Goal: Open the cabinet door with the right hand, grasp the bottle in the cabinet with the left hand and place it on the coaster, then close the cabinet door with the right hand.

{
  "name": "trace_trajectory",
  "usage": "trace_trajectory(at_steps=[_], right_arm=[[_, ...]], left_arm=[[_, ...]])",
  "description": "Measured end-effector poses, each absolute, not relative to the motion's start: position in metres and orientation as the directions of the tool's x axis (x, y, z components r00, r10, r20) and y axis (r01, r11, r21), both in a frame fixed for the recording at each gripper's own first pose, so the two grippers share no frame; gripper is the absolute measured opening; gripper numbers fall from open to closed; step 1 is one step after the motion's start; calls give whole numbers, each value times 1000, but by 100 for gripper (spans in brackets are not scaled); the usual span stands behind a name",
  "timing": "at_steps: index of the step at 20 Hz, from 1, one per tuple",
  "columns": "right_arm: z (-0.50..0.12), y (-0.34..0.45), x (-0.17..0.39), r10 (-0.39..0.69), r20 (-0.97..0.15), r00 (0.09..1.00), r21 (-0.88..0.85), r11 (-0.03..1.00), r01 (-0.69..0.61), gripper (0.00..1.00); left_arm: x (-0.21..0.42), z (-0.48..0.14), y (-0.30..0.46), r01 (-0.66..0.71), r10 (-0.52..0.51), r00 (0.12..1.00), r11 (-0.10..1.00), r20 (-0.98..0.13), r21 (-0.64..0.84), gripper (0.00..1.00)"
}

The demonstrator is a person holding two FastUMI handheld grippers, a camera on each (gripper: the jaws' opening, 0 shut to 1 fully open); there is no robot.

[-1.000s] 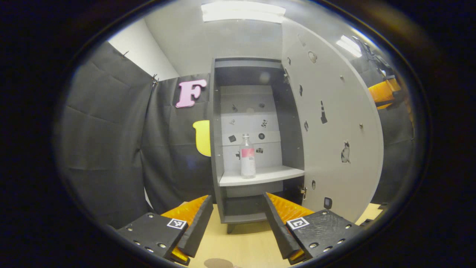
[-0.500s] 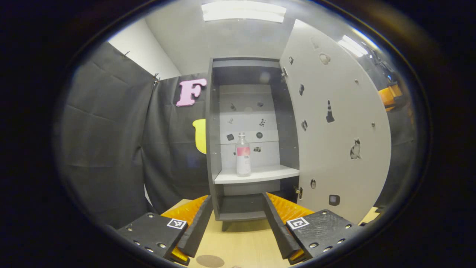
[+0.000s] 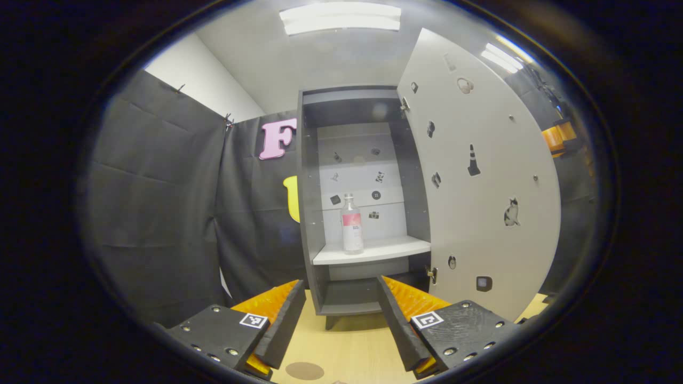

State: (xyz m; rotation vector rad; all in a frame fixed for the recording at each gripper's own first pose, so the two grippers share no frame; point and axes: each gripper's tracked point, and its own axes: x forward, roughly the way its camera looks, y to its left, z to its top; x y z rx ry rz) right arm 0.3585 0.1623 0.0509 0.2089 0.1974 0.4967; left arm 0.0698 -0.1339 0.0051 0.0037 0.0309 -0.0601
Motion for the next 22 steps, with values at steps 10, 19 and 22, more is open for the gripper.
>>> trace_trajectory(at_steps=[10, 19, 22], right_arm=[[33, 70, 338, 237, -160, 958, 180, 961, -208, 94], [6, 8, 353, -63, -217, 974, 138, 986, 94, 98], [0, -3, 356, -125, -226, 966, 152, 975, 162, 98]], left_arm=[[128, 30, -147, 97, -97, 995, 995, -5, 13, 80], [241, 66, -152, 189, -186, 980, 980, 67, -57, 80], [281, 76, -156, 232, -226, 971, 970, 78, -76, 80]])
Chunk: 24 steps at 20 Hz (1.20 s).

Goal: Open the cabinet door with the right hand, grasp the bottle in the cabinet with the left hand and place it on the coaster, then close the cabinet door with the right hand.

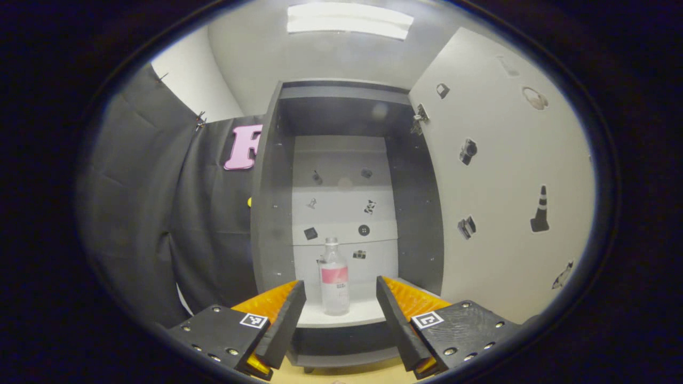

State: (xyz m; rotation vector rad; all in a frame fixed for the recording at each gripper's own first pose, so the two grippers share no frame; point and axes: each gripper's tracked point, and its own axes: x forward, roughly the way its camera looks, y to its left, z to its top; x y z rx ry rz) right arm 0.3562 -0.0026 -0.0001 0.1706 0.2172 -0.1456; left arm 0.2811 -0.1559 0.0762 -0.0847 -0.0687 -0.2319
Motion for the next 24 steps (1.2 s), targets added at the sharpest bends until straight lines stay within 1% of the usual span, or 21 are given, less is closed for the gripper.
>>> trace_trajectory(at_steps=[2, 3, 6, 7, 9, 10, 12, 13, 14, 15, 16, 18, 19, 20, 21, 23, 24], right_arm=[[-8, -8, 360, -163, -241, 957, 169, 964, 207, 98], [-12, -9, 362, -179, -249, 952, 178, 958, 226, 98], [-22, -15, 364, -217, -268, 938, 193, 942, 274, 98], [-25, -15, 363, -232, -273, 934, 190, 938, 289, 98], [-29, -19, 360, -266, -281, 922, 171, 932, 320, 98], [-29, -20, 360, -279, -283, 918, 161, 929, 332, 92], [-31, -19, 359, -304, -287, 909, 143, 924, 354, 92], [-31, -18, 358, -316, -288, 904, 137, 921, 365, 92], [-32, -19, 356, -329, -290, 899, 130, 917, 378, 98], [-34, -21, 355, -344, -292, 892, 124, 911, 392, 92], [-35, -22, 353, -358, -295, 886, 122, 905, 407, 92], [-36, -20, 351, -379, -298, 876, 123, 895, 429, 92], [-37, -19, 351, -386, -298, 873, 122, 892, 436, 98], [-37, -19, 350, -393, -300, 869, 118, 889, 443, 98], [-37, -18, 350, -399, -301, 866, 111, 887, 448, 98], [-38, -16, 348, -408, -303, 861, 102, 884, 456, 98], [-38, -15, 349, -410, -304, 860, 101, 884, 457, 98]], left_arm=[[303, 77, -159, 259, -254, 965, 962, 67, -82, 80], [314, 75, -158, 268, -263, 963, 961, 62, -76, 82], [346, 64, -159, 276, -274, 961, 960, 37, -46, 80], [354, 59, -162, 284, -283, 959, 958, 23, -47, 82], [372, 46, -167, 301, -301, 953, 952, -2, -64, 80], [380, 40, -168, 309, -310, 951, 948, -11, -75, 80], [394, 33, -171, 317, -320, 947, 944, -21, -88, 82], [402, 28, -173, 320, -323, 946, 943, -24, -88, 80], [409, 25, -175, 322, -325, 945, 943, -25, -86, 82], [417, 22, -176, 323, -327, 945, 942, -27, -86, 82], [425, 20, -177, 326, -329, 944, 941, -28, -89, 80], [437, 13, -176, 318, -323, 946, 943, -33, -101, 82], [443, 9, -175, 314, -319, 947, 944, -40, -106, 82], [447, 6, -174, 309, -316, 948, 944, -45, -111, 80], [450, 4, -174, 312, -320, 946, 943, -51, -116, 82], [458, -1, -176, 323, -331, 942, 939, -56, -122, 82], [462, -5, -177, 327, -336, 940, 937, -60, -124, 80]])
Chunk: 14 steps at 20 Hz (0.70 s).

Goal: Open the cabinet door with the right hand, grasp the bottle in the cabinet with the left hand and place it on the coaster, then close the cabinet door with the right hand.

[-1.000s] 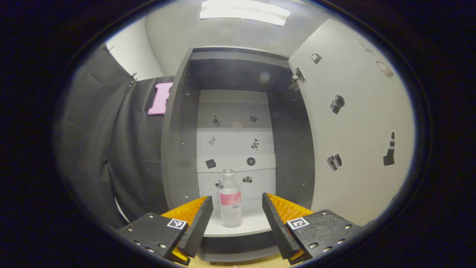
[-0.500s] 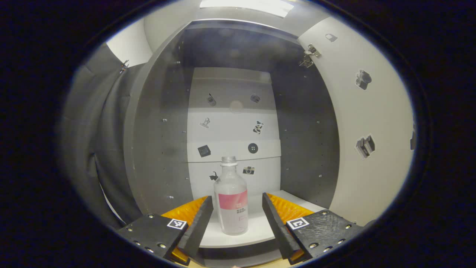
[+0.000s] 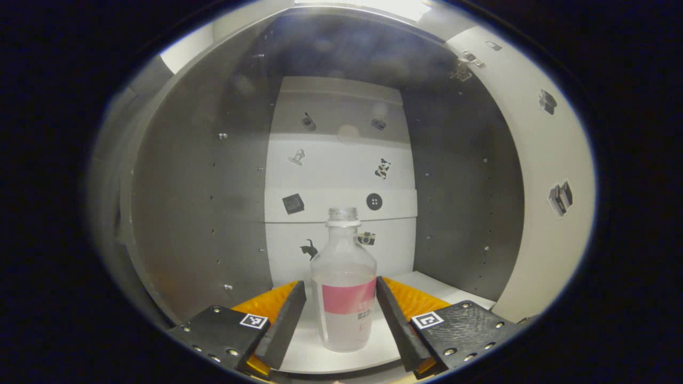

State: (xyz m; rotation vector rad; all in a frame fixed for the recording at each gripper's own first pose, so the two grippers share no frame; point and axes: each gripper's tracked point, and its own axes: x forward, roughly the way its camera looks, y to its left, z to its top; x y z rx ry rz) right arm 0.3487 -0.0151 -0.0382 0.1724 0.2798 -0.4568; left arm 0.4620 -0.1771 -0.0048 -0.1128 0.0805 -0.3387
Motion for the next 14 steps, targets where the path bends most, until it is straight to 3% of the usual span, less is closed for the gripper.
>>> trace_trajectory(at_steps=[6, 10, 14], right_arm=[[-44, -14, 345, -416, -320, 851, 87, 882, 463, 98], [-44, -17, 344, -409, -321, 854, 100, 883, 460, 98], [-42, -17, 347, -375, -322, 870, 117, 896, 429, 98]], left_arm=[[472, -22, -185, 341, -356, 929, 929, -98, -146, 82], [465, -14, -184, 347, -365, 928, 921, -77, -178, 74], [447, 2, -176, 343, -359, 932, 915, -41, -211, 73]])
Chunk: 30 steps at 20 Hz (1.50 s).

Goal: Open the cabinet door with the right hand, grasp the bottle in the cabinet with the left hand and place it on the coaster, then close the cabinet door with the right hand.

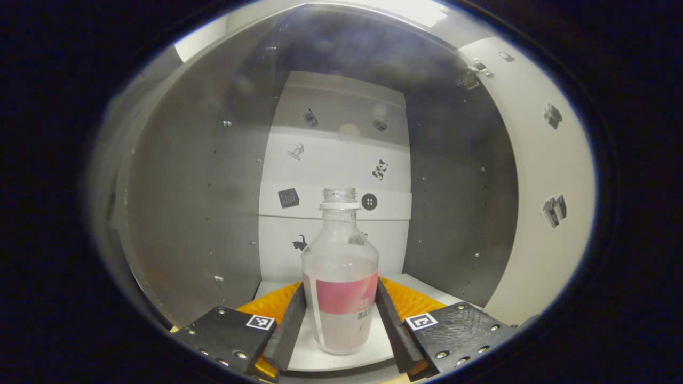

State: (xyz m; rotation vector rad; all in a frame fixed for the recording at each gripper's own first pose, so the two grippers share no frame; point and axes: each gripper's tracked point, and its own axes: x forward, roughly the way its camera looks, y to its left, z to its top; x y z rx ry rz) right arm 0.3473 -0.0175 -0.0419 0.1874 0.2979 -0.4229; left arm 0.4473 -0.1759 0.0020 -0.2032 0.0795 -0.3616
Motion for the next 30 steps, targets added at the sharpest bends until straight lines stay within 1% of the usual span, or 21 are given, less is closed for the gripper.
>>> trace_trajectory(at_steps=[3, 11, 12, 15, 16, 17, 19, 20, 26, 27, 28, 30], right_arm=[[-41, -18, 351, -338, -319, 886, 121, 912, 391, 98], [-36, -17, 356, -224, -303, 926, 167, 944, 283, 98], [-35, -17, 356, -210, -301, 930, 170, 948, 269, 93], [-33, -12, 354, -171, -294, 940, 165, 960, 227, 93], [-32, -11, 355, -157, -293, 943, 164, 964, 211, 98], [-32, -9, 354, -142, -293, 945, 163, 967, 196, 93], [-33, -5, 354, -117, -295, 948, 163, 972, 170, 93], [-33, -3, 353, -105, -297, 949, 163, 974, 159, 98], [-40, 9, 353, -50, -311, 949, 157, 982, 103, 98], [-40, 11, 353, -41, -309, 950, 159, 983, 95, 93], [-40, 13, 353, -33, -310, 950, 156, 984, 86, 98], [-41, 15, 352, -23, -318, 948, 138, 988, 71, 98]], left_arm=[[429, 8, -165, 323, -337, 941, 922, -35, -215, 72], [359, 26, -120, 235, -238, 971, 956, 2, -177, 72], [349, 27, -113, 223, -226, 974, 959, 6, -177, 72], [320, 28, -91, 178, -179, 984, 969, 12, -169, 72], [312, 25, -83, 158, -159, 987, 974, 8, -165, 72], [304, 23, -75, 140, -141, 990, 976, 3, -165, 72], [285, 17, -62, 113, -115, 993, 979, -5, -171, 72], [276, 14, -56, 101, -104, 995, 980, -9, -171, 72], [228, -7, -31, 53, -54, 998, 990, -6, -132, 72], [220, -13, -28, 48, -49, 999, 991, -9, -128, 72], [210, -21, -26, 41, -43, 999, 991, -12, -126, 72], [194, -35, -24, 40, -43, 999, 992, -25, -124, 72]])
